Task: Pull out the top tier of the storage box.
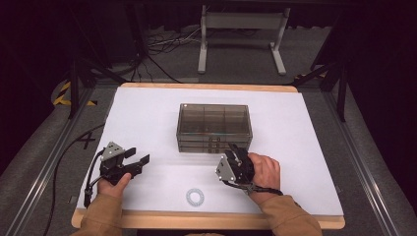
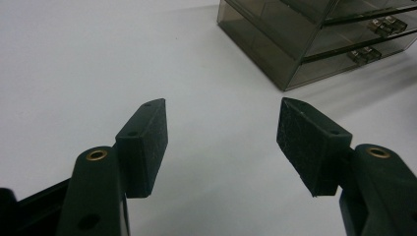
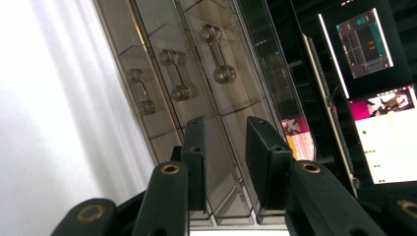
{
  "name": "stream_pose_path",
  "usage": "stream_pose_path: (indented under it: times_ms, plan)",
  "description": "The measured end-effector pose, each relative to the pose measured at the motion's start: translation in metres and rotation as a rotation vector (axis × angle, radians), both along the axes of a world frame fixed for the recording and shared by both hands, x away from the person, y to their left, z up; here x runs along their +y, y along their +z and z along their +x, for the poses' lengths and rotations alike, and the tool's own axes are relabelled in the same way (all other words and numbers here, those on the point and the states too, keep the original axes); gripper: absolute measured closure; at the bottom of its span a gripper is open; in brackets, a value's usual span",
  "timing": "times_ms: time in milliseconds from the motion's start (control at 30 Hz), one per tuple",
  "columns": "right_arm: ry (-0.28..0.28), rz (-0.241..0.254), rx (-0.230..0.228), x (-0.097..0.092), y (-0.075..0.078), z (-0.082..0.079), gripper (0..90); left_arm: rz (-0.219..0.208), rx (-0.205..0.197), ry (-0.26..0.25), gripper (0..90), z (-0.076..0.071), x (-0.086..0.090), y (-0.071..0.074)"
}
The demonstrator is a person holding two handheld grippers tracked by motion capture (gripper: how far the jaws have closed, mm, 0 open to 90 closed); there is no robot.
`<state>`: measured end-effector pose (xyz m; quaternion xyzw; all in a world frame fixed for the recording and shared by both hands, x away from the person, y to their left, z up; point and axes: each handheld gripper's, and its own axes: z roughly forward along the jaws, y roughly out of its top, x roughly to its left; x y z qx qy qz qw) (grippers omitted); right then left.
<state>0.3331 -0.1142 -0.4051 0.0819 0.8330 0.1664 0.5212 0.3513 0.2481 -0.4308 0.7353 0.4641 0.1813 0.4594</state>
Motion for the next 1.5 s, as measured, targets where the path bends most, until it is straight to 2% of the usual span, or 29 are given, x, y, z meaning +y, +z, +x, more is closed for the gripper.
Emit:
stream_pose_path:
  times_ms: [33,200,833,1000,1200,1500]
  plan:
    - [0.000,0.000,0.000,0.000,0.000,0.000,71.3,0.002,0.000,0.002,37.0,-0.001,0.001,0.000]
    - [0.003,-0.067,-0.044,0.010,-0.004,-0.001,71.9,0.007,-0.005,0.019,37.0,-0.005,0.006,0.001]
    - [-0.003,-0.140,-0.090,0.036,-0.006,0.002,72.7,0.013,0.007,0.026,36.9,-0.007,0.009,0.000]
    - [-0.009,-0.184,-0.116,0.044,-0.008,0.002,73.5,0.013,0.006,0.029,36.7,-0.007,0.010,-0.001]
    - [-0.020,-0.198,-0.127,0.049,-0.010,0.005,74.0,0.020,0.015,0.030,36.7,-0.009,0.012,-0.002]
    - [-0.030,-0.248,-0.168,0.058,-0.017,0.007,75.2,0.021,0.020,0.035,36.6,-0.011,0.012,-0.003]
